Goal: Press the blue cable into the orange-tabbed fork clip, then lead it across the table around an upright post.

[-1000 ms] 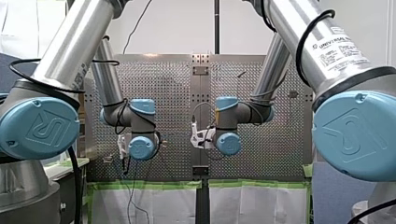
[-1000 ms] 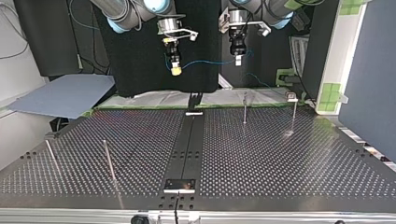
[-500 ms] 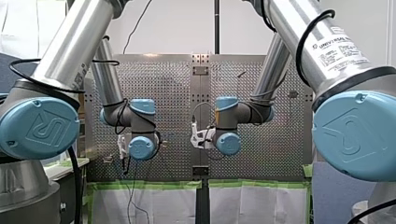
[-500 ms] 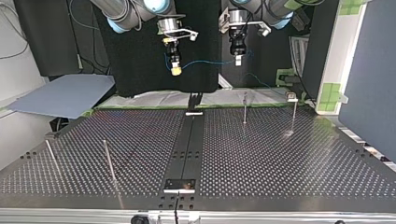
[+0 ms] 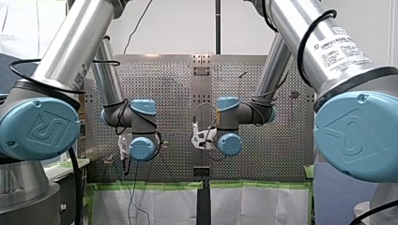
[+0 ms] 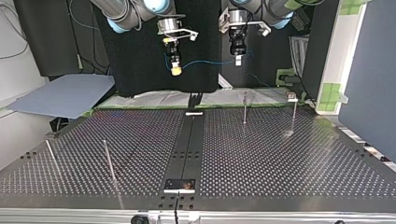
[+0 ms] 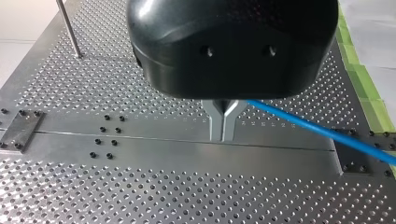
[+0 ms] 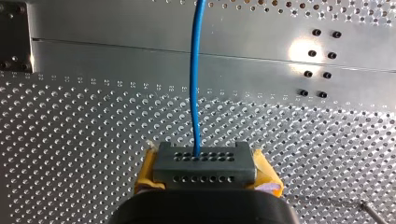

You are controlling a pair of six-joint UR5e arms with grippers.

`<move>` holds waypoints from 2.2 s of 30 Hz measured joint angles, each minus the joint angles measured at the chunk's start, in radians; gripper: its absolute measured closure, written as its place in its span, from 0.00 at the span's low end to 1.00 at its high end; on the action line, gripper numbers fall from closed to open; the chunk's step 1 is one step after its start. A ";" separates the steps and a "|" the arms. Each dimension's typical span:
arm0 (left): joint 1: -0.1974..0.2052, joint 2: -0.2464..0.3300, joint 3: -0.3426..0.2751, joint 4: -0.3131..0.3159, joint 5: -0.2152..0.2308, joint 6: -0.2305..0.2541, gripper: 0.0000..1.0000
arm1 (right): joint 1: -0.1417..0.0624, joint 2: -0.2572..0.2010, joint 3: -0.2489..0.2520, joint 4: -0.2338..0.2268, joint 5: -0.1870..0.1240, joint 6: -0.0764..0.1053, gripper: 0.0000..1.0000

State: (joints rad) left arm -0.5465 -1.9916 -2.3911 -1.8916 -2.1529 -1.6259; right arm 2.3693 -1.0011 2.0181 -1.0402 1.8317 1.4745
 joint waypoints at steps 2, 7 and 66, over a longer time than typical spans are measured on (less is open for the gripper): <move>0.000 0.000 0.000 0.000 0.000 0.000 1.00 | 0.000 0.000 0.000 0.000 0.000 0.000 1.00; 0.000 0.000 0.000 0.000 0.000 0.000 1.00 | 0.000 0.000 0.000 0.000 0.000 0.000 1.00; 0.012 -0.097 -0.002 0.003 0.009 0.000 1.00 | 0.044 0.142 -0.142 0.140 0.107 -0.003 1.00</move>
State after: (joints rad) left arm -0.5341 -2.0883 -2.3926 -1.8885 -2.1437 -1.6259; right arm 2.4135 -0.8594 1.8764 -0.8999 1.9389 1.4714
